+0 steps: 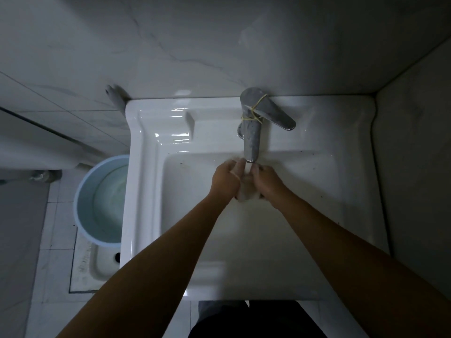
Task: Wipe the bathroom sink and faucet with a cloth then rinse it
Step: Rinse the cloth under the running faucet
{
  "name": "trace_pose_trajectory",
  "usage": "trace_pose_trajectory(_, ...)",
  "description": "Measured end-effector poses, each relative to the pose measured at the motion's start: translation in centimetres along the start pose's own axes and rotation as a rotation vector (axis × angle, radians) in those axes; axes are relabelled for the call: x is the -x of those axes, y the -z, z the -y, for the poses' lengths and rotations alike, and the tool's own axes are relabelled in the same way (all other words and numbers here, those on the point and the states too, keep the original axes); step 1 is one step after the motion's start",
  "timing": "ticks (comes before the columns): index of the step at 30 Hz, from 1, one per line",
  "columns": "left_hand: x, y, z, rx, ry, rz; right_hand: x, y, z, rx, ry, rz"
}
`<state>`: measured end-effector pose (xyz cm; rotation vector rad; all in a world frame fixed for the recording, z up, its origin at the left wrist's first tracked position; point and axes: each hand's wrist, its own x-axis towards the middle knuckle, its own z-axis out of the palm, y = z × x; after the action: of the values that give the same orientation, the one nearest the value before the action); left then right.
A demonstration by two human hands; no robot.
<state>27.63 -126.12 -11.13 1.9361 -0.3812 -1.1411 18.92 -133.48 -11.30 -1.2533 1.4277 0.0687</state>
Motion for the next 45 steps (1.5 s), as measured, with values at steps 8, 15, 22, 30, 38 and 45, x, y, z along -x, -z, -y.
trace_pose_trajectory(8,-0.2,-0.6,0.1,0.000,0.103,-0.033,0.4,-1.0,0.0,0.125,0.143,-0.116)
trace_pose_trajectory(15,0.6,0.3,0.4,0.391,0.496,0.070,1.9,0.3,-1.3,0.053,0.345,-0.061)
trace_pose_trajectory(22,1.0,0.2,0.6,0.502,0.379,0.251,3.3,1.4,-3.0,-0.090,0.428,0.030)
trace_pose_trajectory(30,1.6,1.4,0.2,0.658,0.314,0.125,6.0,4.6,0.7,-0.074,0.594,-0.225)
trace_pose_trajectory(38,5.0,3.7,0.0,0.648,0.212,0.109,6.9,7.1,6.7,-0.248,0.565,-0.264)
trace_pose_trajectory(45,9.1,6.4,-0.6,0.706,0.032,0.270,7.1,6.3,4.5,-0.352,0.509,-0.229)
